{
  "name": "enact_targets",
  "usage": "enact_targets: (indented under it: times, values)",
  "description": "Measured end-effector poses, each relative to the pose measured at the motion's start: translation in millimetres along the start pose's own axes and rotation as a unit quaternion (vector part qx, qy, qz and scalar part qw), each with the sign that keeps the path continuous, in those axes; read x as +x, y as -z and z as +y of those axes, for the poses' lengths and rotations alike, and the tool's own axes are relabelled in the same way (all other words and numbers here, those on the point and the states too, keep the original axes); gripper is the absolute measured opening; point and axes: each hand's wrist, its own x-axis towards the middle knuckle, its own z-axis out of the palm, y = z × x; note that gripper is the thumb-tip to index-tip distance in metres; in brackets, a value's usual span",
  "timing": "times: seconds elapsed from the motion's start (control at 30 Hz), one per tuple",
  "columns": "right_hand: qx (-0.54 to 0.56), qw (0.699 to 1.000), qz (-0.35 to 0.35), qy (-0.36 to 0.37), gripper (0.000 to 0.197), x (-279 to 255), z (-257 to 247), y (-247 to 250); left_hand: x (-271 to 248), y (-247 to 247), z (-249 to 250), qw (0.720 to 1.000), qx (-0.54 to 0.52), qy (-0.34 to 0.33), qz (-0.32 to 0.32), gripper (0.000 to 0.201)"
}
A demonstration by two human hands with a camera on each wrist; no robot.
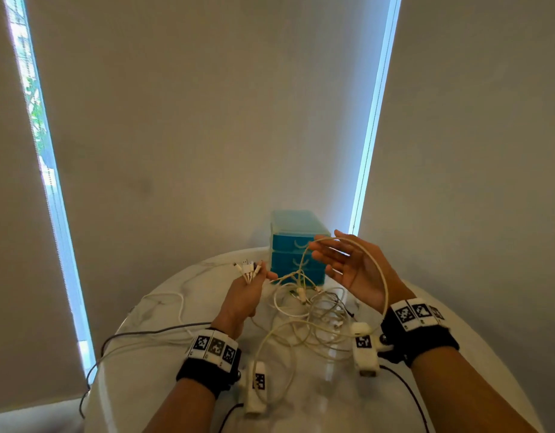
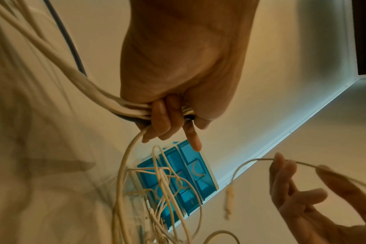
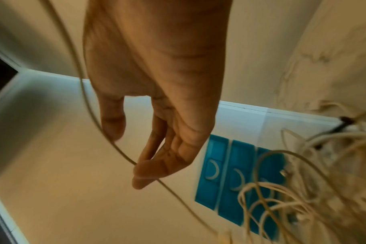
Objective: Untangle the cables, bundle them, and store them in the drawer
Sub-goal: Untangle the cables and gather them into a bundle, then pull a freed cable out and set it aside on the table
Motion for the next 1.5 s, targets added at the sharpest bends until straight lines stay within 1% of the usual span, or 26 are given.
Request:
enact_targets:
  times: [0.07, 0.17, 0.23, 0.33, 0.43, 0.47, 0.53, 0.6, 0.67, 0.73, 0.8, 0.9, 0.93, 0.97, 1.0, 1.03, 1.07, 1.1, 1.13, 1.17, 1.2, 1.23, 1.3, 1.33, 1.43, 1.5]
  values:
    - [-0.058, 0.997, 0.014, 0.049, 0.037, 0.2, -13.3, -5.6, 2.3, 1.7, -1.6, 1.0, -0.008, -0.001, 0.008, 0.05]
    - [-0.101, 0.99, 0.031, 0.098, 0.038, -1.9, -37.1, -19.9, 4.3, 5.0, -0.7, 0.999, -0.033, -0.005, 0.039, 0.049]
    - [-0.108, 0.988, 0.05, 0.101, 0.035, -2.8, -51.9, -28.7, 4.3, 9.6, 2.2, 0.995, -0.069, -0.005, 0.065, 0.051]
    - [-0.164, 0.977, 0.098, 0.093, 0.047, -1.5, -69.7, -31.0, 4.3, 21.7, 6.8, 0.986, -0.139, -0.012, 0.087, 0.046]
    - [-0.271, 0.947, 0.131, 0.111, 0.034, 4.8, -82.0, -24.8, 4.5, 34.0, 11.8, 0.976, -0.191, -0.021, 0.099, 0.037]
    - [-0.304, 0.933, 0.142, 0.132, 0.034, 8.0, -84.6, -23.2, 4.4, 37.4, 14.2, 0.972, -0.209, -0.023, 0.106, 0.036]
    - [-0.339, 0.896, 0.182, 0.221, 0.035, 13.2, -87.1, -23.1, 4.7, 42.7, 18.4, 0.962, -0.244, -0.026, 0.123, 0.036]
    - [-0.317, 0.864, 0.234, 0.314, 0.035, 16.5, -88.3, -23.4, 4.5, 46.5, 21.4, 0.953, -0.267, -0.029, 0.137, 0.038]
    - [-0.268, 0.842, 0.298, 0.361, 0.032, 21.5, -86.2, -23.7, 3.3, 49.3, 22.3, 0.944, -0.292, -0.033, 0.147, 0.039]
    - [-0.216, 0.832, 0.346, 0.377, 0.027, 30.0, -79.9, -22.6, 3.3, 50.4, 22.5, 0.936, -0.318, -0.034, 0.15, 0.038]
    - [-0.136, 0.836, 0.38, 0.373, 0.023, 40.0, -70.3, -21.6, 2.0, 51.4, 24.4, 0.927, -0.339, -0.044, 0.153, 0.04]
    - [0.006, 0.822, 0.438, 0.364, 0.026, 63.2, -55.7, -32.7, -1.7, 50.7, 31.1, 0.912, -0.366, -0.076, 0.167, 0.049]
    - [0.065, 0.819, 0.445, 0.357, 0.03, 73.4, -48.8, -42.6, -3.7, 49.8, 33.2, 0.907, -0.373, -0.09, 0.173, 0.052]
    - [0.107, 0.826, 0.438, 0.338, 0.033, 85.7, -39.5, -57.7, -5.7, 49.0, 34.5, 0.902, -0.38, -0.105, 0.175, 0.055]
    - [0.116, 0.859, 0.393, 0.306, 0.036, 99.3, -27.7, -78.7, -7.4, 48.5, 35.5, 0.897, -0.388, -0.122, 0.174, 0.058]
    - [0.07, 0.916, 0.303, 0.251, 0.035, 110.7, -14.7, -105.0, -8.0, 48.7, 35.8, 0.891, -0.395, -0.136, 0.175, 0.06]
    - [-0.027, 0.964, 0.199, 0.173, 0.032, 118.0, 0.1, -132.8, -8.6, 49.2, 36.2, 0.887, -0.401, -0.144, 0.178, 0.061]
    - [-0.134, 0.981, 0.097, 0.099, 0.029, 121.1, 14.4, -157.3, -9.0, 50.3, 36.2, 0.884, -0.405, -0.148, 0.183, 0.061]
    - [-0.213, 0.974, 0.023, 0.068, 0.022, 124.0, 24.1, -174.6, -8.8, 51.6, 36.7, 0.881, -0.406, -0.154, 0.188, 0.061]
    - [-0.263, 0.961, 0.005, 0.089, 0.02, 125.4, 25.8, -183.1, -7.6, 52.8, 37.7, 0.878, -0.407, -0.161, 0.191, 0.061]
    - [-0.283, 0.951, 0.018, 0.127, 0.017, 129.2, 23.3, -186.4, -7.2, 54.0, 38.2, 0.875, -0.409, -0.168, 0.195, 0.061]
    - [-0.266, 0.954, 0.024, 0.138, 0.018, 127.1, 15.7, -186.2, -7.3, 55.2, 38.9, 0.873, -0.41, -0.173, 0.198, 0.062]
    - [-0.193, 0.975, 0.001, 0.111, 0.02, 107.6, 3.2, -170.3, -9.1, 56.0, 40.6, 0.876, -0.405, -0.174, 0.197, 0.067]
    - [-0.194, 0.977, 0.004, 0.094, 0.02, 96.8, 1.0, -156.3, -9.8, 54.7, 41.0, 0.878, -0.403, -0.174, 0.192, 0.07]
    - [-0.273, 0.959, 0.042, 0.067, 0.021, 70.4, 10.1, -109.9, -12.9, 47.6, 43.2, 0.886, -0.391, -0.183, 0.17, 0.076]
    - [-0.341, 0.937, 0.065, 0.037, 0.019, 57.0, 28.2, -75.1, -15.0, 43.9, 47.5, 0.889, -0.383, -0.197, 0.159, 0.081]
